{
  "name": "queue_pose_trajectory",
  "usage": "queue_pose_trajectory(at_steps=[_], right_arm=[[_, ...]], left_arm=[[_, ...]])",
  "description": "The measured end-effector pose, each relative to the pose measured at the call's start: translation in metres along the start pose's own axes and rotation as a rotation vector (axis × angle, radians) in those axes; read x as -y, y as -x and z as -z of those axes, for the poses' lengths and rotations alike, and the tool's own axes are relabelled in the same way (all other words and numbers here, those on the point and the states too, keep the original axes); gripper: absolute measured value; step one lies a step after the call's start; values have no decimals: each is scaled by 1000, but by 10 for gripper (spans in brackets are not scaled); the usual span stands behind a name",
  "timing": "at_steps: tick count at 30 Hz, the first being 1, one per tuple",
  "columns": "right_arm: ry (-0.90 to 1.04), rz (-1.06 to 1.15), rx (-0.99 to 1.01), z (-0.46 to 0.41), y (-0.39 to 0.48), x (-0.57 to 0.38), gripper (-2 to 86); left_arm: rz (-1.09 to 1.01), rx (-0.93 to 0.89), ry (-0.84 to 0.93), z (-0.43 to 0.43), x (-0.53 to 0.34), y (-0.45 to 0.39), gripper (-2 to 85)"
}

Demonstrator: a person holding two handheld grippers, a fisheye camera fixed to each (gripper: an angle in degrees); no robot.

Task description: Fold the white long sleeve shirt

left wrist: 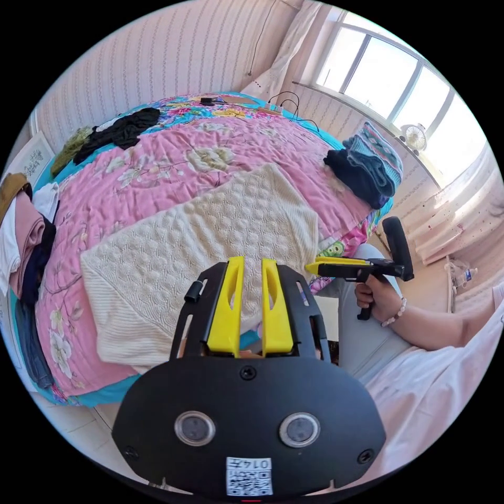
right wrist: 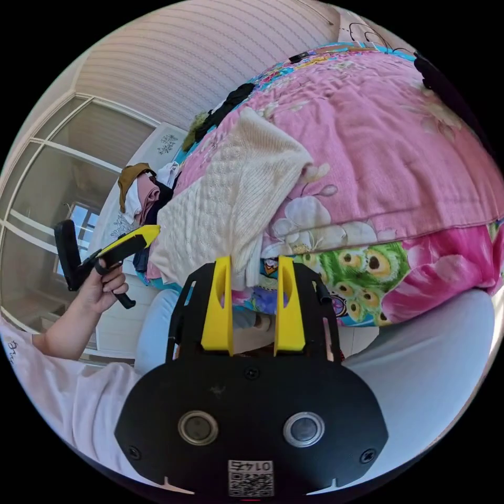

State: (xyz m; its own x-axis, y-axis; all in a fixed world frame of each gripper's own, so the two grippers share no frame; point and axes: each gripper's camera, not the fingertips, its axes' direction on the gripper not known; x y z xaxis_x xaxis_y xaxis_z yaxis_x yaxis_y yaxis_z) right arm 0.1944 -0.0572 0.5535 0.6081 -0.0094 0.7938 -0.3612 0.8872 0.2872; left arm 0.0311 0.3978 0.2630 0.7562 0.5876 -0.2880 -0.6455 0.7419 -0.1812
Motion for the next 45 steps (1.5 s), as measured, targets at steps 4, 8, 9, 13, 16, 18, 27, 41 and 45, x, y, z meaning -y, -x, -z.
queue_pose_trajectory(at_steps=[4, 8, 9, 13, 16, 18, 27, 41, 45], right_arm=[[22, -8, 113, 1, -23, -4, 38], [11, 2, 138, 6, -33, -9, 25], [12, 4, 143, 6, -36, -10, 24], [10, -9, 179, 8, -46, -14, 20], [19, -7, 185, 6, -49, -15, 19], [23, -1, 187, 6, -49, -17, 18], [32, 17, 201, 1, -39, -23, 18], [12, 338, 267, -5, 81, -36, 17], [48, 584, 334, -22, 179, -24, 20]], left_arm=[[-54, 33, -25, -4, 47, -19, 81], [-120, 47, 6, -19, 98, -35, 83], [-149, 66, 15, -24, 115, -41, 83], [-192, 142, 40, -39, 166, -55, 86], [-199, 176, 114, -59, 190, -62, 94], [-201, 230, 167, -73, 199, -65, 100], [-132, 252, 341, -85, 209, -44, 64], [102, 67, 58, 70, 112, 95, 51], [189, 128, -15, 125, 72, 156, 51]])
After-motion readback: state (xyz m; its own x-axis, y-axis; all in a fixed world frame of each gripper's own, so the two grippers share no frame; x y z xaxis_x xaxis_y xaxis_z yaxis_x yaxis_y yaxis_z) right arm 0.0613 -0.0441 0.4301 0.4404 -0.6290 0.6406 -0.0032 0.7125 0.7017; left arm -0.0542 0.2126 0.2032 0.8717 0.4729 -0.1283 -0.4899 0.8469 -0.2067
